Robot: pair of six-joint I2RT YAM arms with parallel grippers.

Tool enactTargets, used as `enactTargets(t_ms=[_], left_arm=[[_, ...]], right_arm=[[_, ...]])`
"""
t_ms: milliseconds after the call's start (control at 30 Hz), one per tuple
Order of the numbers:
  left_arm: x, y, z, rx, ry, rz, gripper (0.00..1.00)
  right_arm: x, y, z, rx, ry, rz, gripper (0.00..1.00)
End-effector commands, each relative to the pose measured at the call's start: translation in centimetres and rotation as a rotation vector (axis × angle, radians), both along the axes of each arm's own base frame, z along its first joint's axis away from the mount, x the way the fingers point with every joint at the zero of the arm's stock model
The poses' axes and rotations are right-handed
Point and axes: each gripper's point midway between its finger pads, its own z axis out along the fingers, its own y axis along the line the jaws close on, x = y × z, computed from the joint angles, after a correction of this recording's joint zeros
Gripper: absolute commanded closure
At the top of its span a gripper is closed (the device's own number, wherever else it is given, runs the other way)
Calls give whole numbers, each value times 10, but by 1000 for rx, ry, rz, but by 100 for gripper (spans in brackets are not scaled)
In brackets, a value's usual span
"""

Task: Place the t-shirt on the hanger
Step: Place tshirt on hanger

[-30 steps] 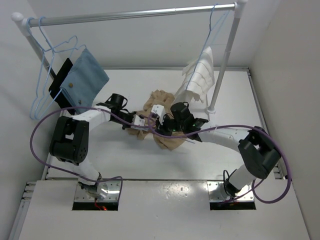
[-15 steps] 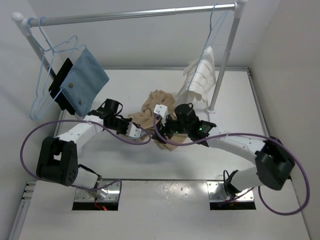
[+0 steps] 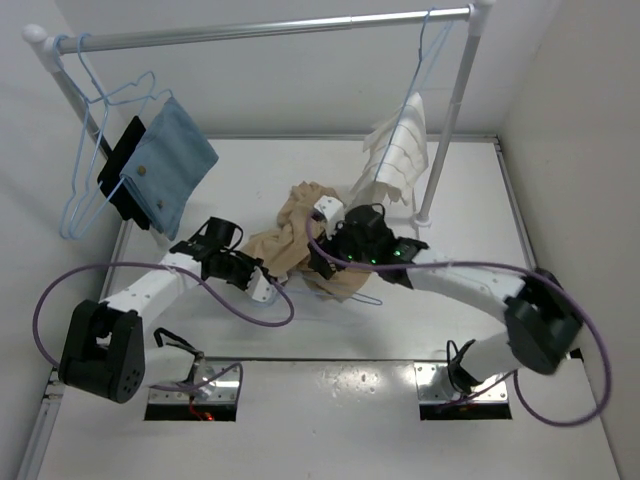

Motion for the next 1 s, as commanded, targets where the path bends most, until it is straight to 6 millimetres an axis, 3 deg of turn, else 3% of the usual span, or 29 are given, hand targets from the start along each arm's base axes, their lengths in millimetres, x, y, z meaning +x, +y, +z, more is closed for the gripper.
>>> enactTargets(t_ms=[0, 100, 167, 300, 433, 633, 800, 967], left_arm=[[-5, -5, 7, -13, -49, -42, 100], [-8, -8, 10, -13, -77, -70, 100], [-11, -7, 6, -8, -74, -78, 100], [-12, -6, 6, -12, -60, -62, 100], [-10, -4, 6, -12, -60, -51, 100], [-1, -6, 17, -55, -51, 4, 100], [1, -4, 18, -60, -36, 30, 100], [0, -4, 17, -66, -17, 52, 100]], right_arm=[[22, -4, -38, -139, 122, -131, 31], [37, -4, -56, -197, 92, -177, 29], [47, 2, -52, -182, 65, -195, 29], [56, 3, -55, -179, 40, -221, 28], [57, 6, -72, -177, 35, -208, 28], [66, 23, -84, -114, 14, -196, 28], [73, 49, -74, -15, -14, -130, 29], [71, 59, -70, 29, -13, -95, 30]])
